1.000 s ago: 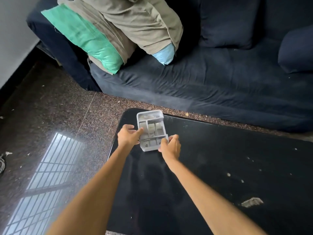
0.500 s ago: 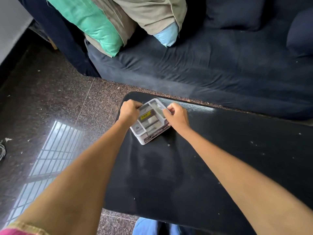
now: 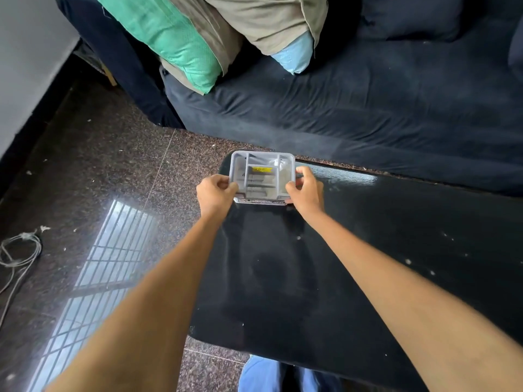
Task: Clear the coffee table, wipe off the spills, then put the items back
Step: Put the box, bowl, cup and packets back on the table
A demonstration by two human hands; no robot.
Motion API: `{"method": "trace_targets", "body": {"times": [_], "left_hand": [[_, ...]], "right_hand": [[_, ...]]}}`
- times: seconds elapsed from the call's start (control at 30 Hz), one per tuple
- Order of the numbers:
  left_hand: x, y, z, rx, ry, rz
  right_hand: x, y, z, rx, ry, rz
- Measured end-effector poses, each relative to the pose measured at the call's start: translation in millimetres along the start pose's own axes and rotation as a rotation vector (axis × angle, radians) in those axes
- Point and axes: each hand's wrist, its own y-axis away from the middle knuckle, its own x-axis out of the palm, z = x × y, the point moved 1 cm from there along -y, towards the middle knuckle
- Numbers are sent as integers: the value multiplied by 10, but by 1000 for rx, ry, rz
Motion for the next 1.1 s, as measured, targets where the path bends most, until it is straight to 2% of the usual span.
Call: {"method": "trace_targets", "body": {"times": [0.13, 0.47, 0.6, 0.7, 0.77, 0.97, 1.1], "left_hand": [[-53, 70, -13, -23, -30, -11], [-44, 34, 40, 2, -39, 36], [16, 134, 56, 5, -99, -68], [111, 351, 11, 112, -209, -202], [236, 533, -76, 191, -329, -238], [1086, 1262, -699, 514, -488, -12], [1916, 2146, -1113, 756, -440, 208]], "right_hand": [[9, 60, 43, 15, -28, 53], [114, 85, -52, 47, -44, 33], [10, 140, -107, 56, -140, -12], [-194, 249, -246, 65, -176, -63], [-393, 324, -400, 71, -181, -89], [-1324, 738, -1060, 134, -224, -277], [-2114, 1205, -1756, 150, -189, -402]]}}
